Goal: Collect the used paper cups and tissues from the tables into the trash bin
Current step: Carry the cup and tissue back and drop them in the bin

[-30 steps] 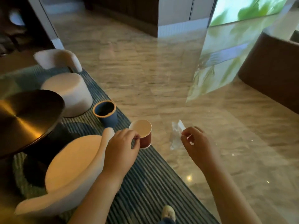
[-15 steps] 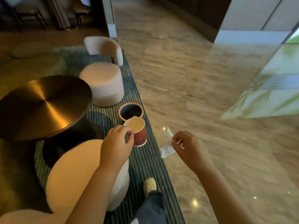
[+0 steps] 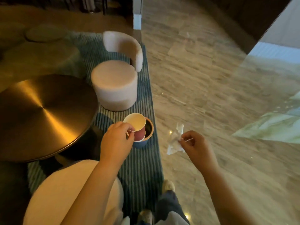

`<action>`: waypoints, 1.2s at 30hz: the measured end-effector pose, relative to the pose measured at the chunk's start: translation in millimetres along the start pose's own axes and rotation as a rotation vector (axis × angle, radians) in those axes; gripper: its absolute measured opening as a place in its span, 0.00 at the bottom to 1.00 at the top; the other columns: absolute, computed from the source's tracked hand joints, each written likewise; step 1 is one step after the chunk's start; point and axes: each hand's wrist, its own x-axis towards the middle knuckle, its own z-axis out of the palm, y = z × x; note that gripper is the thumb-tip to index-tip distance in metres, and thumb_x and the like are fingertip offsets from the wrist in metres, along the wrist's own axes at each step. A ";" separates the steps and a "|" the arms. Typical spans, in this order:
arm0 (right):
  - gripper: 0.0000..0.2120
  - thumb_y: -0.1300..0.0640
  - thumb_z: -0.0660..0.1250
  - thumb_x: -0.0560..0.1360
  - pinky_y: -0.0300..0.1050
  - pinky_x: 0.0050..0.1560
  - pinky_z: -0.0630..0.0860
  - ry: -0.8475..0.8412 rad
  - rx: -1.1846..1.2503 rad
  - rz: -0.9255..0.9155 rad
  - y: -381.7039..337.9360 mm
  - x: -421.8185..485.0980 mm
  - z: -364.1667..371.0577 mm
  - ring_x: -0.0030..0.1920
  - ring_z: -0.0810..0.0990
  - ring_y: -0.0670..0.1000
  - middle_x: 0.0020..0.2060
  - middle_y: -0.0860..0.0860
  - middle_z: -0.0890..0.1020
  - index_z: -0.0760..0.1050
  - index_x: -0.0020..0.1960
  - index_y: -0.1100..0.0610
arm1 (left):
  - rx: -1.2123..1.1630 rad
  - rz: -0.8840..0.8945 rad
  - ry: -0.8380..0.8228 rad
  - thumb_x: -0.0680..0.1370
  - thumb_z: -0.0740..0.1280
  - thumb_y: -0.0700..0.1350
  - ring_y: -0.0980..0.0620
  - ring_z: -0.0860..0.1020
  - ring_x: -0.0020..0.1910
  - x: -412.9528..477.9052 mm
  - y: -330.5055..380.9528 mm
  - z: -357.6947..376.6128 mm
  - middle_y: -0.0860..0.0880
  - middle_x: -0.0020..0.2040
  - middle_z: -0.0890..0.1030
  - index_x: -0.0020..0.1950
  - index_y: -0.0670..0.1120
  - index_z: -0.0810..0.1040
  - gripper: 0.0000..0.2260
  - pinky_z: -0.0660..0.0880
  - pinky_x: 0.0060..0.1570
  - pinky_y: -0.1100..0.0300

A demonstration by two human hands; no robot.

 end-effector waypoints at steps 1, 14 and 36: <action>0.04 0.54 0.69 0.74 0.34 0.36 0.70 -0.040 0.004 0.004 3.2 17.6 12.1 0.35 0.77 0.39 0.35 0.45 0.80 0.76 0.41 0.47 | 0.011 -0.020 0.002 0.75 0.68 0.44 0.53 0.73 0.50 11.0 -8.5 3.0 0.54 0.48 0.77 0.51 0.50 0.78 0.06 0.75 0.46 0.53; 0.06 0.59 0.71 0.73 0.44 0.44 0.75 -0.358 -0.053 0.055 20.2 334.0 160.9 0.41 0.78 0.49 0.40 0.47 0.78 0.75 0.43 0.51 | 0.143 -0.209 -0.150 0.76 0.67 0.46 0.54 0.73 0.50 223.4 -96.4 80.5 0.54 0.49 0.77 0.52 0.50 0.77 0.06 0.73 0.45 0.59; 0.05 0.54 0.70 0.72 0.44 0.45 0.74 -0.582 -0.304 0.359 243.9 458.0 362.4 0.43 0.77 0.49 0.40 0.45 0.77 0.74 0.41 0.47 | 0.027 -0.316 -0.590 0.76 0.67 0.45 0.49 0.76 0.50 317.8 -301.8 354.1 0.49 0.48 0.78 0.49 0.46 0.79 0.05 0.75 0.46 0.53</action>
